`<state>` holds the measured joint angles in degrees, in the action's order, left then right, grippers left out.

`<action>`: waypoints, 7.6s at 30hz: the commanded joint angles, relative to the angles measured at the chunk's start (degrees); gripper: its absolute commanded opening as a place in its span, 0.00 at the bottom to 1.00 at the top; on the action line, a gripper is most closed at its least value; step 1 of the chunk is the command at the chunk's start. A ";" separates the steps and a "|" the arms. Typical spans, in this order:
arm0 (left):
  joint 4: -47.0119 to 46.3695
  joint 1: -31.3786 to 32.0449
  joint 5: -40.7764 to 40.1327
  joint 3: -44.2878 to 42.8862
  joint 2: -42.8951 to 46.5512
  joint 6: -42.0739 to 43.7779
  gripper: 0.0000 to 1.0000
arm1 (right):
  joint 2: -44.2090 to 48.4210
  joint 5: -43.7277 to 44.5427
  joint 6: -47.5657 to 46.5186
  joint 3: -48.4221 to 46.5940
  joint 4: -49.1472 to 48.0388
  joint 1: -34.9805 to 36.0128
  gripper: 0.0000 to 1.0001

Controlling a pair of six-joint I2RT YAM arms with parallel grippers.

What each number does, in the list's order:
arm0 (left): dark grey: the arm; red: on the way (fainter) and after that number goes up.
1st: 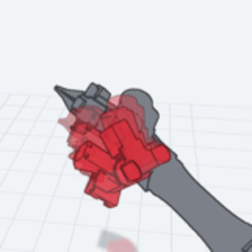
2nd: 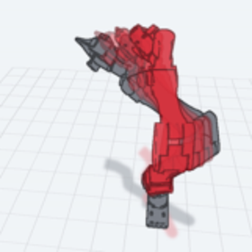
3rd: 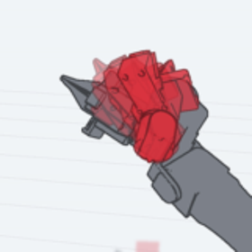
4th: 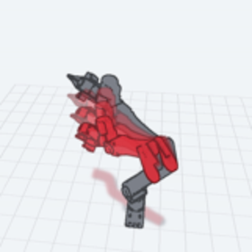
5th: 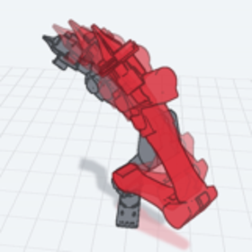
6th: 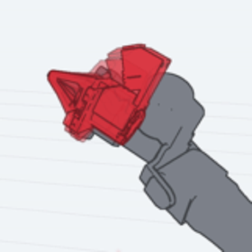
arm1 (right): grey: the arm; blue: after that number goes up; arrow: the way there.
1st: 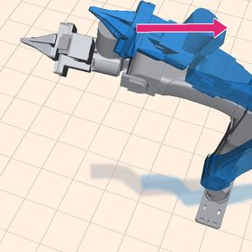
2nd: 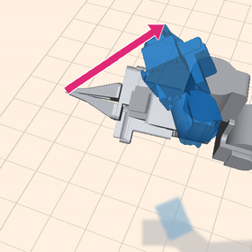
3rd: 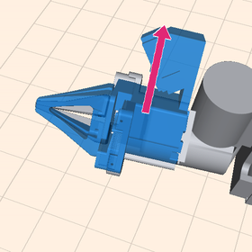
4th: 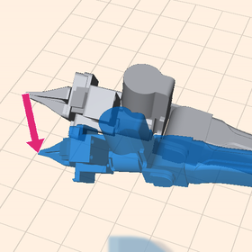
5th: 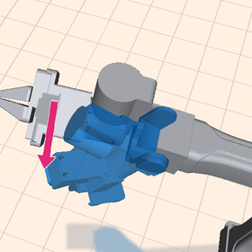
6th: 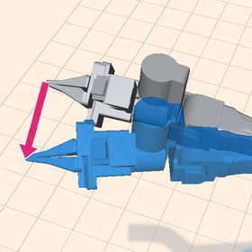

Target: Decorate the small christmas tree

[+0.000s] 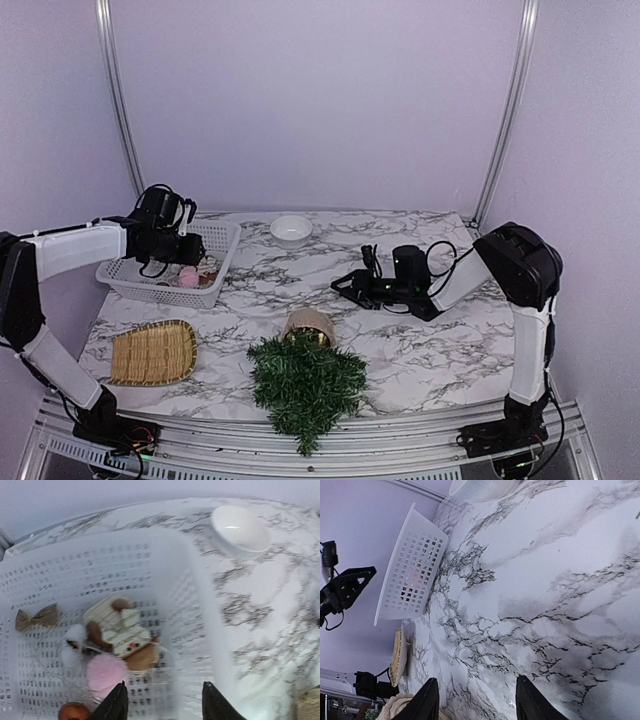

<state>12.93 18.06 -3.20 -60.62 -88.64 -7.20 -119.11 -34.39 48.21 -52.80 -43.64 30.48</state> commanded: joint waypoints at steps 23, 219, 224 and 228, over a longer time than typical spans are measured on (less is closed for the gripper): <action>-3.40 30.27 28.19 -3.45 -7.19 30.14 0.67 | 18.47 -10.05 -20.14 7.03 9.94 0.16 0.62; 10.88 -14.02 16.14 -18.91 -2.36 5.29 0.00 | 33.63 -4.38 -17.69 10.01 12.42 -5.32 0.75; 10.77 -13.98 19.41 -21.20 4.10 4.34 0.00 | 35.26 -3.51 -21.22 7.34 16.12 -2.81 0.75; 10.52 -13.78 21.74 -24.19 8.43 3.30 0.00 | 36.14 -2.39 -24.76 2.95 20.36 0.26 0.74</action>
<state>23.18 4.03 14.81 -80.62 -85.01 -2.37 -85.19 -38.15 27.99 -44.25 -27.66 27.92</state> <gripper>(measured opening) 0.012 0.746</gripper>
